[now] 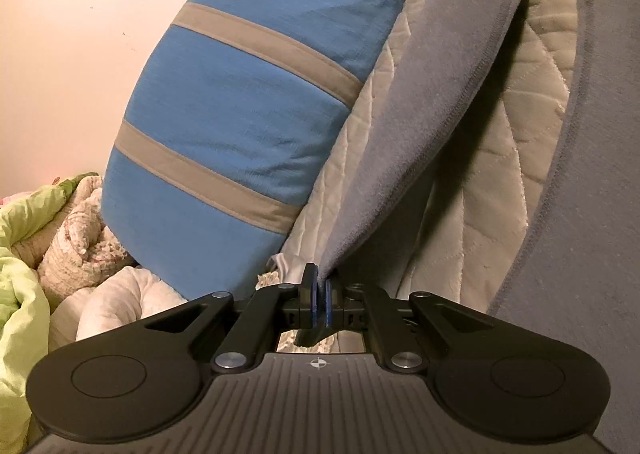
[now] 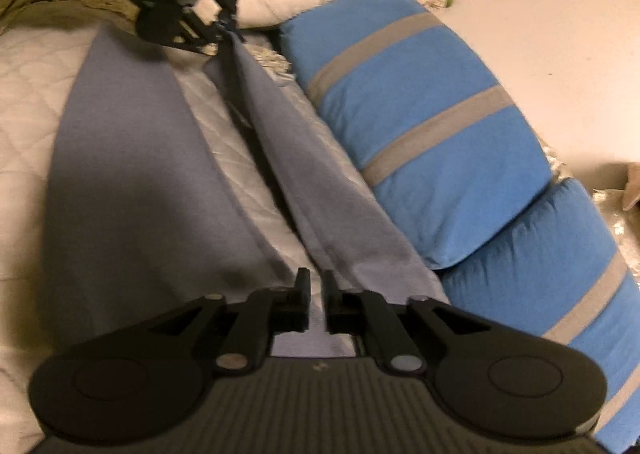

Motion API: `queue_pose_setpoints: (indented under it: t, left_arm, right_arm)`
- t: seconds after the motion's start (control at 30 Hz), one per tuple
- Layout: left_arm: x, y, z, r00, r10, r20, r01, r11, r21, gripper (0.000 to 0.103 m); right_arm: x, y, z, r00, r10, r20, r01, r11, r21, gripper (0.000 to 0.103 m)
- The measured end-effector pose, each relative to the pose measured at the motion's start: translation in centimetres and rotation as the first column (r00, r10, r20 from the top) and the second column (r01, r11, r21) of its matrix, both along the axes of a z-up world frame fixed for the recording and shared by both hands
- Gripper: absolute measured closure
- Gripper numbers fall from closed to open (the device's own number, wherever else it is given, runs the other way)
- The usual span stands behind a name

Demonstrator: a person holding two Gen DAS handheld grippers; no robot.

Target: Fold clothes

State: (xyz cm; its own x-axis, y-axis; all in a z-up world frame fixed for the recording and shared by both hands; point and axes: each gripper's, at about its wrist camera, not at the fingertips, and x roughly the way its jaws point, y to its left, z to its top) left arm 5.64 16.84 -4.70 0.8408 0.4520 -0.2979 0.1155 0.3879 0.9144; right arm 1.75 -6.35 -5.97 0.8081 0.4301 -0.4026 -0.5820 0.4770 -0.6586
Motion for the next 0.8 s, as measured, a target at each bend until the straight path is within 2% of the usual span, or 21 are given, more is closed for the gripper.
queue_pose_setpoints:
  t: [0.1,0.37,0.47,0.5,0.57,0.8]
  left_arm:
    - [-0.1,0.1,0.3,1.000,0.010,0.019,-0.010,1.000,-0.011,0.099]
    - [0.2,0.0,0.4,0.999,0.017,0.038,-0.017,1.000,-0.015,0.099]
    - [0.3,0.0,0.4,0.999,0.021,0.036,-0.020,1.000,-0.020,0.099]
    - [0.3,0.0,0.4,0.999,0.022,0.035,-0.021,1.000,-0.024,0.099]
    - [0.3,0.0,0.4,0.999,0.020,0.028,-0.019,0.999,-0.029,0.099]
    - [-1.0,0.0,1.2,1.000,-0.014,-0.019,0.013,0.999,-0.052,0.099]
  right_arm:
    - [0.9,-0.1,-0.4,0.998,-0.042,0.039,0.042,0.999,-0.004,0.054]
    - [5.4,-1.0,-1.1,0.988,-0.156,0.019,0.156,0.987,-0.029,0.054]
    - [6.2,-1.2,-1.5,0.989,-0.150,0.002,0.150,0.988,-0.046,0.061]
    - [6.3,-1.3,-1.7,0.991,-0.136,-0.001,0.136,0.989,-0.061,0.079]
    - [6.2,-1.6,-1.3,0.994,-0.111,-0.005,0.110,0.991,-0.078,0.095]
    - [4.4,-4.9,3.3,1.000,0.009,-0.002,-0.009,0.996,-0.086,0.096]
